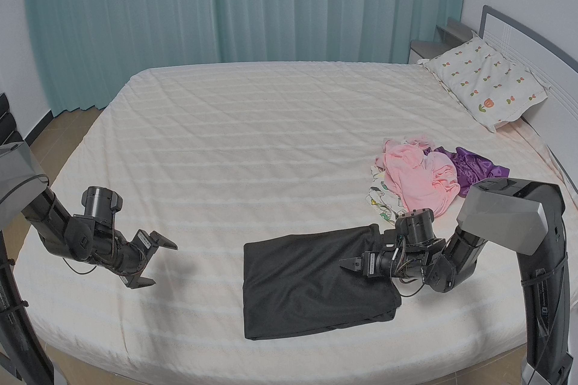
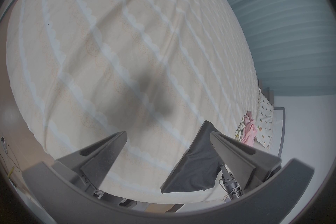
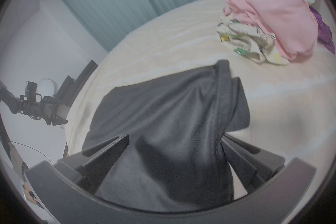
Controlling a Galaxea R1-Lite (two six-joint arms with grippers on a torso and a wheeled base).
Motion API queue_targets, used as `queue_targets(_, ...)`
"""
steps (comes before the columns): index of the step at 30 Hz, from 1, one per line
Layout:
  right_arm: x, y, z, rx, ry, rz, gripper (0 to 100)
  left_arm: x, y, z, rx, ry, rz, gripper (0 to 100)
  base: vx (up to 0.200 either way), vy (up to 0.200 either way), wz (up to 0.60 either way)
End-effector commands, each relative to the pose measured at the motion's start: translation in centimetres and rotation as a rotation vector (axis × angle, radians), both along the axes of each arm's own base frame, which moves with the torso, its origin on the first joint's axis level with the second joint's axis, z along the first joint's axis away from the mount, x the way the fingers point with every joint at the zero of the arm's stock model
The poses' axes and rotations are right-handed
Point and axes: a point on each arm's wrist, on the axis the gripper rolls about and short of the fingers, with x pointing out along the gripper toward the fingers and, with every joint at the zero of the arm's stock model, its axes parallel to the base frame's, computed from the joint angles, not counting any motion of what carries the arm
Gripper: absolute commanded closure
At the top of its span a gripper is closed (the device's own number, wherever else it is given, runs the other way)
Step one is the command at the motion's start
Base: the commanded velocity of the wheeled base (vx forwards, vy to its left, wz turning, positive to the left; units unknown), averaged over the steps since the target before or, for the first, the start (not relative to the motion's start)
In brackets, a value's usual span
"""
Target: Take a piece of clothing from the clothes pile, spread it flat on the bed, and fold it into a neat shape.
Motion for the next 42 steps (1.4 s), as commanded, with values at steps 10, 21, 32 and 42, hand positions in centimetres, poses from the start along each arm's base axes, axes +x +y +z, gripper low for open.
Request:
queue_targets(10,-1.3,2.0,-1.4,0.006,0.037,0.07,0,0.0,0.0,0.0,0.0,0.003,0.001,0,0.0,0.0,0.0)
queue_targets(21,-1.4,1.8,-1.2,0.028,0.06,0.034,100,0.0,0.0,0.0,-0.002,0.001,0.0,0,0.0,0.0,0.0)
queue_targets(32,-1.6,0.3,1.1,0.074,0.075,-0.032,100,0.0,0.0,0.0,0.0,0.0,0.001,0,0.0,0.0,0.0)
queue_targets(42,-2.3,-0.6,1.7,0.071,0.088,-0.046,100,0.0,0.0,0.0,-0.001,0.0,0.0,0,0.0,-0.18,0.0)
